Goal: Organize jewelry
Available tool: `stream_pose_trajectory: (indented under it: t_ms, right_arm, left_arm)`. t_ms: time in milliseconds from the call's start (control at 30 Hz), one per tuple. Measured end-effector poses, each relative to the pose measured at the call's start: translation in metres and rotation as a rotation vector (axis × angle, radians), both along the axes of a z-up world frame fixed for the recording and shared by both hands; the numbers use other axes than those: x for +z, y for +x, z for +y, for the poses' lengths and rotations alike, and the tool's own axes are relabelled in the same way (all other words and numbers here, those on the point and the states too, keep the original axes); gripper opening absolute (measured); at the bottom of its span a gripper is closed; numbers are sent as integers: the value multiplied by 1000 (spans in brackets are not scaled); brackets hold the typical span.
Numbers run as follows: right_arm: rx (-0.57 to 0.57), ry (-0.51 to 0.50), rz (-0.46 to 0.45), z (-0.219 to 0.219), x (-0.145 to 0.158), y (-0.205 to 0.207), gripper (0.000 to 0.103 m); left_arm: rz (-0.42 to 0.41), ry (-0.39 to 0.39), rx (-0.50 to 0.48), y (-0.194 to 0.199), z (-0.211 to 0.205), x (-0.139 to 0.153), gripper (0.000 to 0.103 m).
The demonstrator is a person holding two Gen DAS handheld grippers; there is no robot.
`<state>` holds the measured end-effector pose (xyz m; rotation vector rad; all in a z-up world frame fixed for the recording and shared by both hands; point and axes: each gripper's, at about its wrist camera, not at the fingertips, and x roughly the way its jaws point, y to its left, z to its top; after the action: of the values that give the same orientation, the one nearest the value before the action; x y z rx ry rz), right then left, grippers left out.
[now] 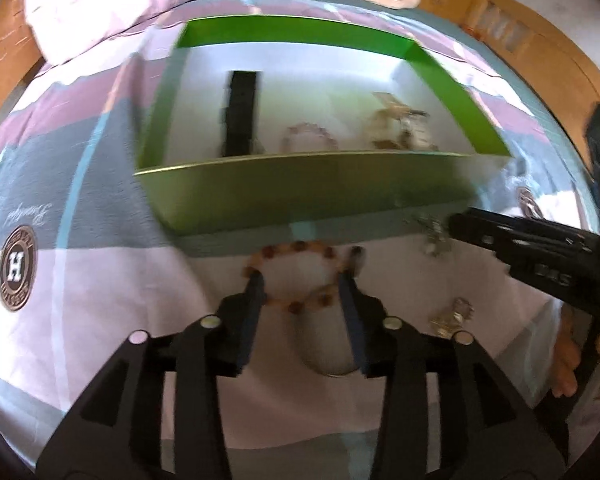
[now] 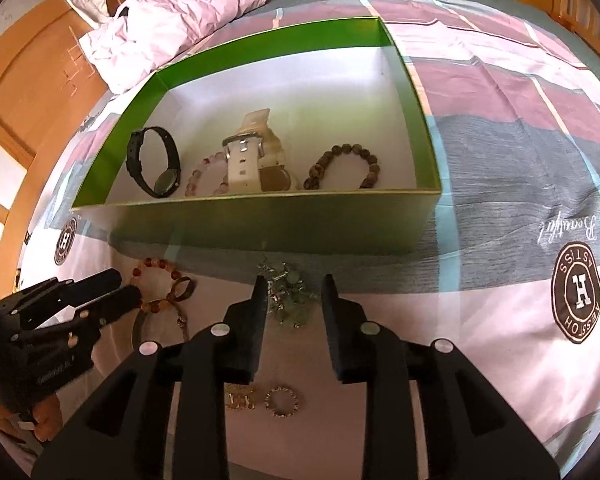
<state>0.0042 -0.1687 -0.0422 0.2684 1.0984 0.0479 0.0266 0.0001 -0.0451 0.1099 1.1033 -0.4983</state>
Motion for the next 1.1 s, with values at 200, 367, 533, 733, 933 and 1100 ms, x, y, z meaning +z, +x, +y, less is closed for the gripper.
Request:
stream_pose_trajectory:
  t_ms: [200,367,533,733,933,1100]
  right_arm:
    - [19,-15,18,2,-3,2,28]
    - [21,-16,33,2,-5,4,28]
    - [22,-17,34,1,-5,4,28]
    - [26,-16,36,3,-5,4,28]
    - [31,-31,41,3,-7,5,28]
    - [6,4,59,-2,-10,7,29]
  left_arm:
    - [-22,143,-113,-14,-25,-15,47]
    - [-19,147,-63,-6,-18,-15,26]
    - [30,100,149,21,22,-14,21]
    - [39,47,112,20,24,-6,29]
    - [65,80,-104,-9,-9,-9,37]
    - [45,103,-179,-20,-23,-6,64]
